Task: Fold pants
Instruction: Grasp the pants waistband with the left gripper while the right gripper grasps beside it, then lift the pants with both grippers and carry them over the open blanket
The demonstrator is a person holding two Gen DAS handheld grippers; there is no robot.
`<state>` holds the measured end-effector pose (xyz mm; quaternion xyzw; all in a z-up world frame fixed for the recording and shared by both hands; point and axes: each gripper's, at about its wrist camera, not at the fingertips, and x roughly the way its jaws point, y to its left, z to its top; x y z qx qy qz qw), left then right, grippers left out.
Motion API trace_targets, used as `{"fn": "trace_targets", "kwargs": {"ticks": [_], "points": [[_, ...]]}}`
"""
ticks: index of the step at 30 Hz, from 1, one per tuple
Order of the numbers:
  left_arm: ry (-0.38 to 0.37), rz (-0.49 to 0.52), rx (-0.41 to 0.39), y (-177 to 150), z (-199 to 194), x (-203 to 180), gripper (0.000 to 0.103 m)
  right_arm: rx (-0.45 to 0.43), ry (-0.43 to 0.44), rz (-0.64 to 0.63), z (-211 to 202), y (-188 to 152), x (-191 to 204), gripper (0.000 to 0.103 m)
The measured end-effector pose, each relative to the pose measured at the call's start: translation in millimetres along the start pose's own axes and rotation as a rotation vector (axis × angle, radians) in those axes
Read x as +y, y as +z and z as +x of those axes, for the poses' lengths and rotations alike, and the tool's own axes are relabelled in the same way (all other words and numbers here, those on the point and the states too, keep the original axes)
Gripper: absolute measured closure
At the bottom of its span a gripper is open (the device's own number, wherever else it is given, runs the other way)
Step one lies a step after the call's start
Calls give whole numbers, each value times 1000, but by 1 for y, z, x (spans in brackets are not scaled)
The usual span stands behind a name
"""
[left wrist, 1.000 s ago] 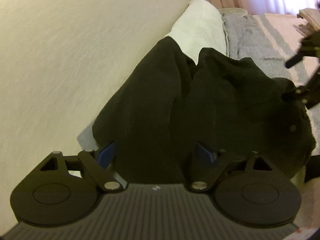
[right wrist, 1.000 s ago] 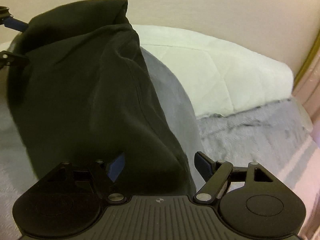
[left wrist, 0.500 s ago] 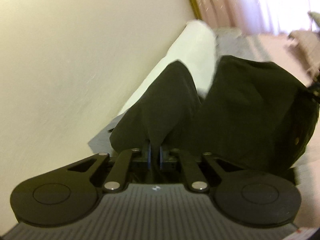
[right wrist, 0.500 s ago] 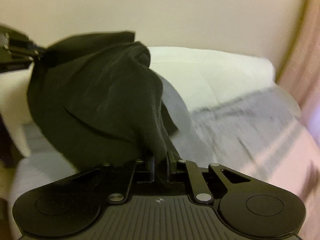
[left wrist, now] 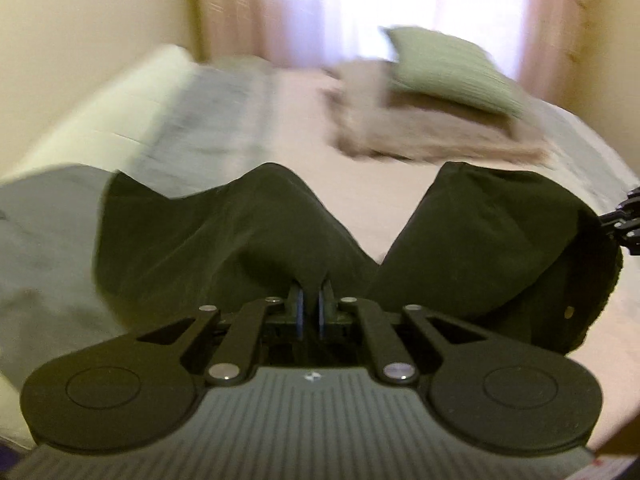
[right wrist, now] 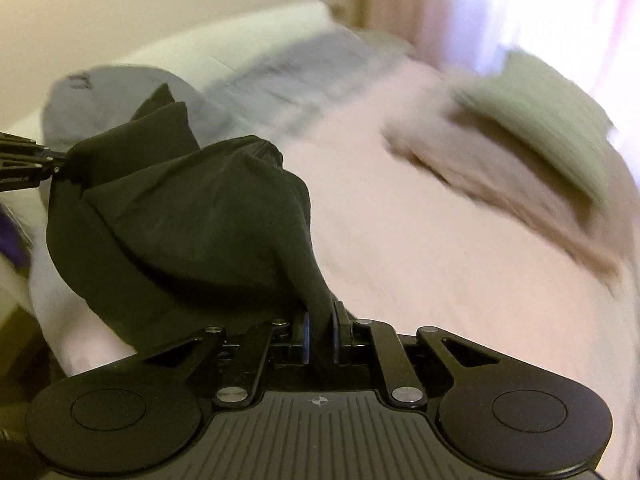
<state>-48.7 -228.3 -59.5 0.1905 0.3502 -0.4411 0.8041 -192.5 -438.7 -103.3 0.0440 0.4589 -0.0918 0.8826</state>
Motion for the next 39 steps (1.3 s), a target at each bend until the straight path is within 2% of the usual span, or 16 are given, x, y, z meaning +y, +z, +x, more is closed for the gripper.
{"fn": "trace_targets", "kwargs": {"ticks": [4, 8, 13, 15, 16, 18, 19, 20, 21, 25, 27, 29, 32, 35, 37, 39], "points": [[-135, 19, 102, -12, 12, -94, 99, 81, -61, 109, -43, -73, -48, 97], [-271, 67, 160, -12, 11, -158, 99, 141, -125, 215, -86, -111, -97, 97], [-374, 122, 143, 53, 54, -216, 97, 103, -251, 331, -103, -90, -160, 98], [-387, 121, 128, 85, 90, -236, 88, 27, -368, 375, -100, -85, -193, 96], [-399, 114, 141, 97, 107, -240, 73, 12, -402, 401, -95, -81, -204, 95], [-397, 159, 125, 117, 131, -246, 70, -12, -451, 463, -93, -82, -213, 78], [-385, 183, 112, 122, 136, -247, 70, -24, -446, 470, -87, -84, -207, 68], [-379, 204, 94, 123, 137, -243, 69, -30, -428, 461, -86, -92, -199, 46], [-372, 226, 80, 121, 138, -239, 67, -26, -414, 446, -84, -104, -187, 37], [-356, 328, 79, 78, 146, -215, 53, 116, -380, 361, -46, -168, -127, 37], [-327, 443, 106, 47, 155, -212, 51, 198, -381, 287, -28, -197, -99, 37], [-312, 569, 100, 18, 164, -213, 42, 251, -376, 199, -11, -219, -76, 37], [-289, 727, 77, -15, 182, -221, 39, 290, -422, 59, 13, -244, -49, 37], [-276, 775, 48, -25, 206, -230, 39, 331, -438, -8, 40, -264, -40, 37], [-268, 771, 55, -25, 222, -233, 45, 341, -438, -80, 59, -275, -36, 37], [-230, 757, 81, -23, 236, -234, 71, 351, -435, -153, 75, -285, -34, 37]]}}
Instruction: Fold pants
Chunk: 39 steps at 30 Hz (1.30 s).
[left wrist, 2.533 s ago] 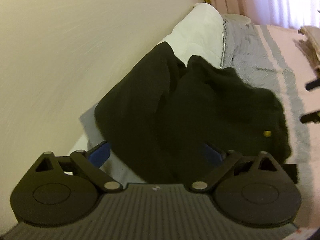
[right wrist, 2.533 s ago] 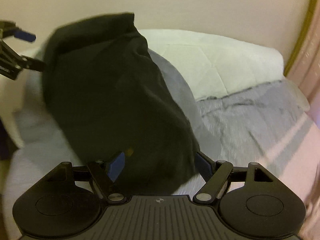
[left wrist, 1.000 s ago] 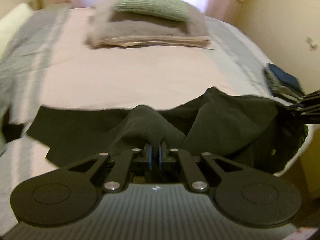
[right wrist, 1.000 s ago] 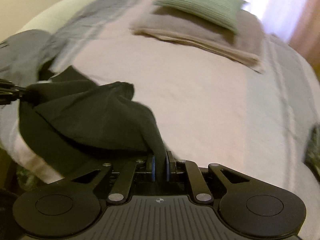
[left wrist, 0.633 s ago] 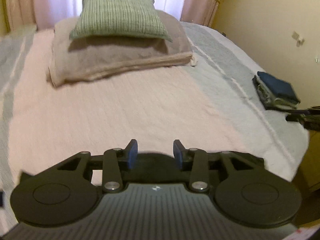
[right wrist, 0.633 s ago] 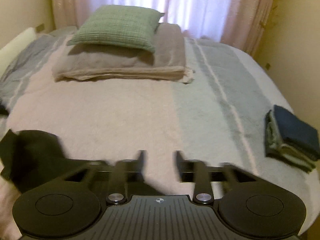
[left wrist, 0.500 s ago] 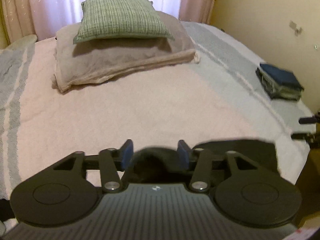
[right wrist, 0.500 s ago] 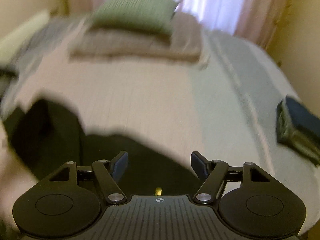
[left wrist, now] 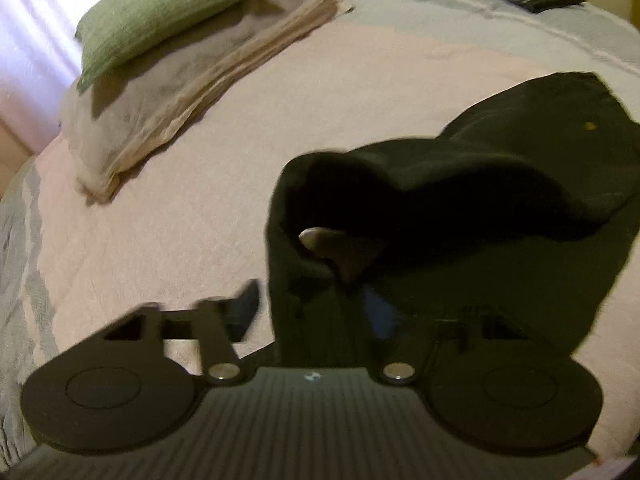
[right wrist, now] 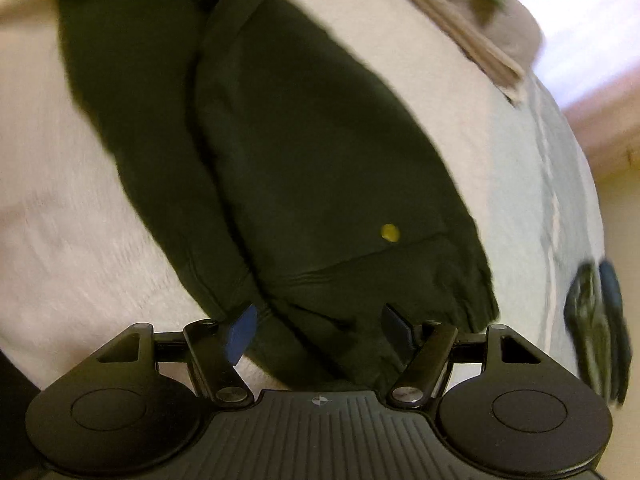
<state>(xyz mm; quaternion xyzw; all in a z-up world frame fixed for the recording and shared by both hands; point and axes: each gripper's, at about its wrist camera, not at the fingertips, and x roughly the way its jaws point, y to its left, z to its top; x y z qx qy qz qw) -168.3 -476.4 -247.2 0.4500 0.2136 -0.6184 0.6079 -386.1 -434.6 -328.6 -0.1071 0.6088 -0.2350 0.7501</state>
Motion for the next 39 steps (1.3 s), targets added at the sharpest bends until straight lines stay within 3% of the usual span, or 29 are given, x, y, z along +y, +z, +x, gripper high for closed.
{"fn": "trace_targets", "kwargs": {"ticks": [1, 2, 4, 8, 10, 11, 14, 17, 18, 21, 25, 27, 28, 29, 31, 34, 39], "points": [[19, -17, 17, 1, 3, 3, 88, -19, -6, -11, 3, -2, 1, 37], [32, -32, 26, 2, 5, 6, 93, -33, -16, -11, 4, -3, -1, 39], [48, -48, 40, 3, 3, 12, 97, -47, 7, -25, 8, -4, -14, 39], [72, -103, 83, 9, -3, 22, 99, -42, 35, -215, 20, -17, -9, 39], [96, -111, 102, 12, -7, 23, 99, -24, 79, -202, 29, -21, -18, 59], [102, -119, 117, 14, -8, 25, 99, -15, 100, -176, 26, -20, -26, 92], [118, -135, 143, 25, -23, 31, 100, -49, 141, -85, -13, -12, -67, 98], [149, -126, 138, 54, -51, 46, 100, -89, 106, 66, -71, 7, -146, 100], [155, -122, 136, 68, -60, 54, 100, -87, 84, 149, -86, 15, -176, 101], [174, -99, 116, 111, -69, 74, 100, -131, 47, 240, -105, 42, -258, 101], [204, -90, 67, 165, -39, 96, 100, -129, 36, 266, -63, 89, -337, 100], [230, -120, 89, 177, 0, 108, 94, -109, 60, 294, -14, 110, -364, 88], [250, -134, 105, 177, 19, 114, 86, -109, 70, 333, 13, 116, -375, 75], [270, -148, 130, 176, 37, 117, 75, -88, 56, 350, 33, 118, -380, 57], [307, -170, 184, 168, 63, 122, 73, -64, -31, 403, 60, 117, -389, 57], [318, -166, 180, 141, 63, 106, 73, -86, 66, 522, 54, 92, -372, 57], [231, -177, 237, 63, 33, 58, 73, -20, 188, 705, 16, 29, -286, 57]]}}
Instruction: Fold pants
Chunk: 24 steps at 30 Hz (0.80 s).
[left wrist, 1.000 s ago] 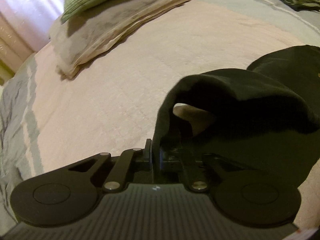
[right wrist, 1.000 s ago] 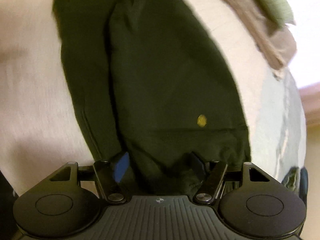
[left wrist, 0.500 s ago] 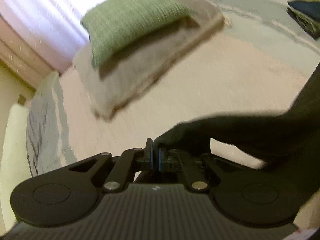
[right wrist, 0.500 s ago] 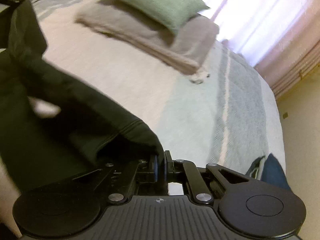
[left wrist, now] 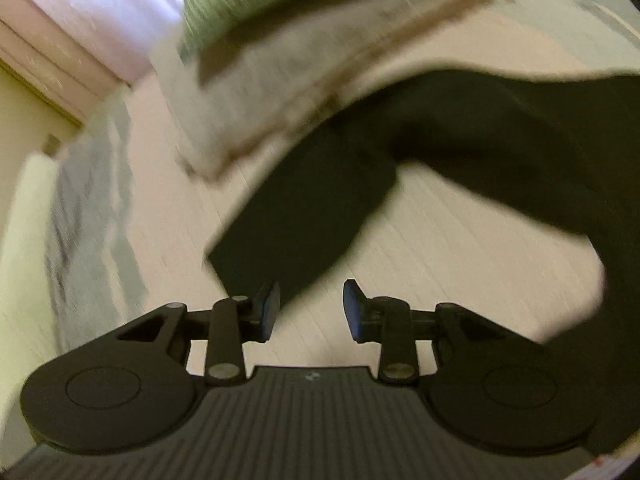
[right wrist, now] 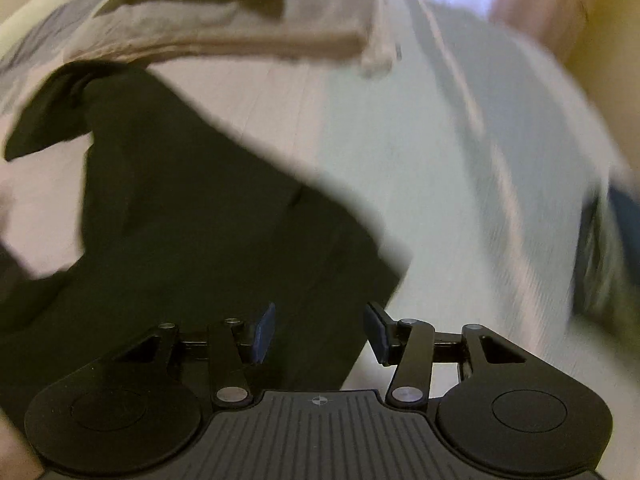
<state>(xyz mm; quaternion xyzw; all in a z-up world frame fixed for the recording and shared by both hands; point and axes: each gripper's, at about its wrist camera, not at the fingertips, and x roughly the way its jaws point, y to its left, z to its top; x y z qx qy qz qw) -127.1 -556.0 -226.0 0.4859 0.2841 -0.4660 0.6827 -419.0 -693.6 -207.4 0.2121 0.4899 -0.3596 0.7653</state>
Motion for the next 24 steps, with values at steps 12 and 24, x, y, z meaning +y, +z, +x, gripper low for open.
{"fn": "trace_targets", "kwargs": {"ticks": [12, 24], "points": [[-198, 420, -96, -209, -34, -74, 42, 26, 90, 850, -37, -214, 104, 34], [-154, 968, -348, -272, -1, -125, 77, -279, 92, 1255, -28, -268, 108, 82]]}}
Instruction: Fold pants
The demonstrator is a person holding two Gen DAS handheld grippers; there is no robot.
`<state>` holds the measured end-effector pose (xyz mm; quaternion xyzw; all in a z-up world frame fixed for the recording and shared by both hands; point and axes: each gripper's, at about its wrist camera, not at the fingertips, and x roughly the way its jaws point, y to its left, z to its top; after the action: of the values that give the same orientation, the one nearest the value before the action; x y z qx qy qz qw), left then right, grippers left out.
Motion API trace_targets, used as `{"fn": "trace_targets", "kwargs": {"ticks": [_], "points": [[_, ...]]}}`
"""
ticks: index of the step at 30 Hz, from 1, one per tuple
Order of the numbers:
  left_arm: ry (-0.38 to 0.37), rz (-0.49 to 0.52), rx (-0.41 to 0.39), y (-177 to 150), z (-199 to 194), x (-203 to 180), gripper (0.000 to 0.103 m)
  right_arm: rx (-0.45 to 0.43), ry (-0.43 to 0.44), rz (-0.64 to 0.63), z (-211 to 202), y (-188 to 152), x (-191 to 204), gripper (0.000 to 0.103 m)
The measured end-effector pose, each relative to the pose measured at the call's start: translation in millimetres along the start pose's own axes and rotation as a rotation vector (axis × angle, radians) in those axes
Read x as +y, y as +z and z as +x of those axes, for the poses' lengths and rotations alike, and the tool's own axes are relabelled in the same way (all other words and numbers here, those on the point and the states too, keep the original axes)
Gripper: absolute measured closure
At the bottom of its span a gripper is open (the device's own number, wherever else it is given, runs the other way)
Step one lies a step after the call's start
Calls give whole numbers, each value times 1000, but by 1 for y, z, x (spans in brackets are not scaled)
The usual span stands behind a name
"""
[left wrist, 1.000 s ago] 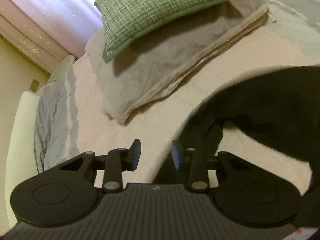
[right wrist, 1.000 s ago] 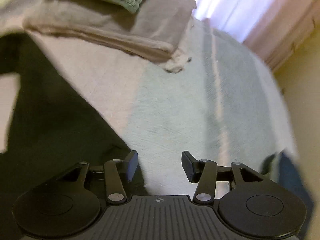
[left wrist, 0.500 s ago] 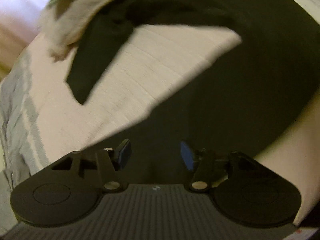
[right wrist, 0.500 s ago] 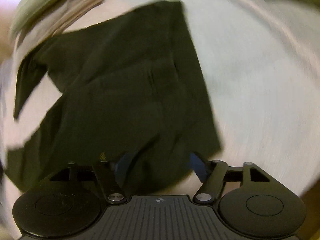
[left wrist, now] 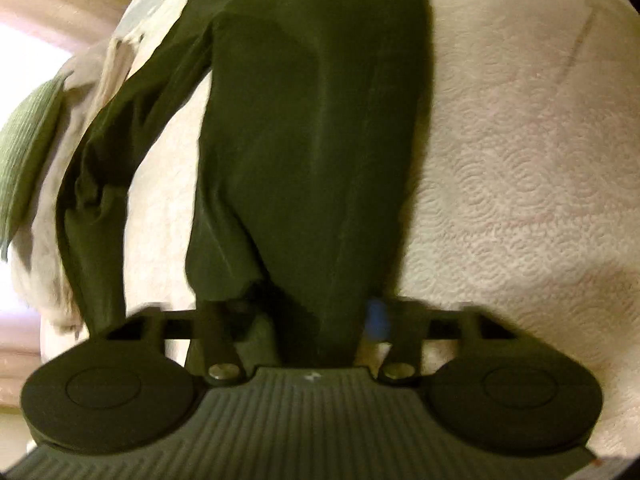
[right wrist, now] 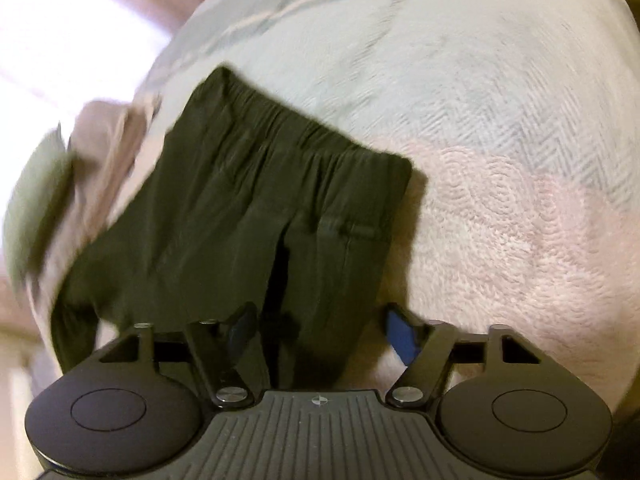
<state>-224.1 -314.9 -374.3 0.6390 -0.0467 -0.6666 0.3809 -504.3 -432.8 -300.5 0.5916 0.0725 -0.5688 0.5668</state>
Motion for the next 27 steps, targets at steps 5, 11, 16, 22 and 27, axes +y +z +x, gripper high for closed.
{"fn": "trace_targets", "kwargs": {"ticks": [5, 11, 16, 22, 27], "points": [[-21, -51, 23, 16, -14, 13, 97, 41, -39, -8, -16, 23, 12, 100], [-113, -172, -85, 95, -78, 36, 98, -75, -12, -107, -95, 109, 22, 101], [-321, -312, -126, 183, -84, 33, 97, -67, -98, -118, -112, 183, -25, 100], [-499, -422, -27, 197, -74, 49, 85, 40, -242, -157, -87, 182, -44, 82], [-502, -490, -67, 187, -94, 115, 84, -67, -298, -192, -113, 175, -27, 65]]}}
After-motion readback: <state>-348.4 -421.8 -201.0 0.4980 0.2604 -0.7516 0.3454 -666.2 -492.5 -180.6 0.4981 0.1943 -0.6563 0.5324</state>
